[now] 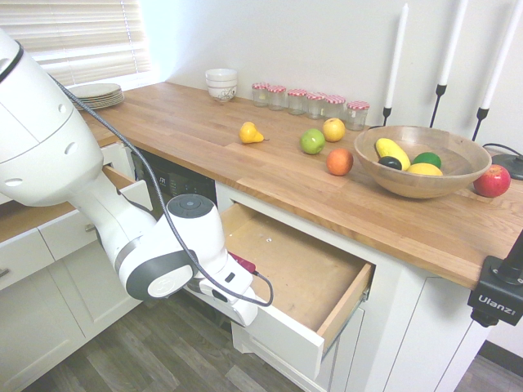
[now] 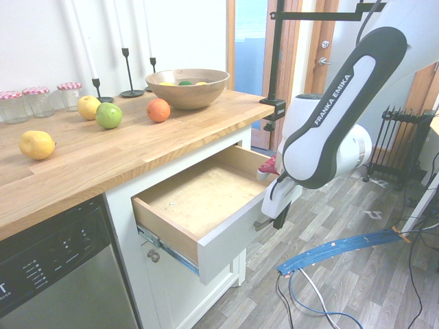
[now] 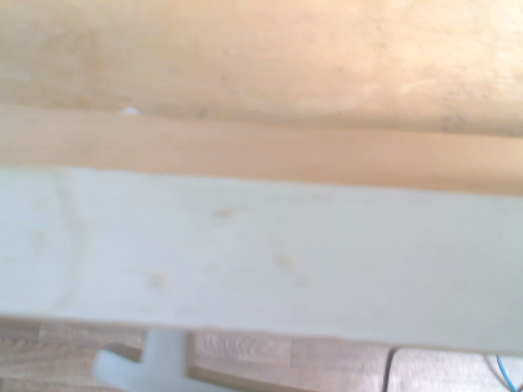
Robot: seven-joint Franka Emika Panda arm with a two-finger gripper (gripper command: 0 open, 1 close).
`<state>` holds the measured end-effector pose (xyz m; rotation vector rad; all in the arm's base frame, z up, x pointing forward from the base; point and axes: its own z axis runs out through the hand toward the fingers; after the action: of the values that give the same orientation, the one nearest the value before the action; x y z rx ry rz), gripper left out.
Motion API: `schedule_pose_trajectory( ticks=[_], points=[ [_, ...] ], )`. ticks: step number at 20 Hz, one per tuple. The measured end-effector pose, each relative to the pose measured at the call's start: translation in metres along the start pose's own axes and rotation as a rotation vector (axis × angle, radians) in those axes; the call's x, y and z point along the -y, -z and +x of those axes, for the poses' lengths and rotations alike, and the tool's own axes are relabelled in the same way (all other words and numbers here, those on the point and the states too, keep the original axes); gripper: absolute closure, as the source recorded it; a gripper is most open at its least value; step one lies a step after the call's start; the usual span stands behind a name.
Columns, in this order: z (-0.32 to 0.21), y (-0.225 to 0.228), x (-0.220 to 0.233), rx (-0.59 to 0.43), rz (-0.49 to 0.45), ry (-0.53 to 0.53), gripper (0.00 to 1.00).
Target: Close the drawer
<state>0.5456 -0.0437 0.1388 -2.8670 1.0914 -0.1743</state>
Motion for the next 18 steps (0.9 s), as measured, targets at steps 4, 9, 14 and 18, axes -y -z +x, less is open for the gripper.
schedule_pose_trajectory(
  ticks=[4,9,14,18],
  points=[
    [0.013,0.0,0.023,-0.005,0.011,0.017,1.0],
    [0.049,0.01,0.044,-0.009,0.021,0.004,1.0],
    [0.084,0.009,0.07,-0.013,0.03,-0.003,1.0],
    [0.111,0.005,0.086,-0.016,0.028,-0.011,1.0]
  ],
)
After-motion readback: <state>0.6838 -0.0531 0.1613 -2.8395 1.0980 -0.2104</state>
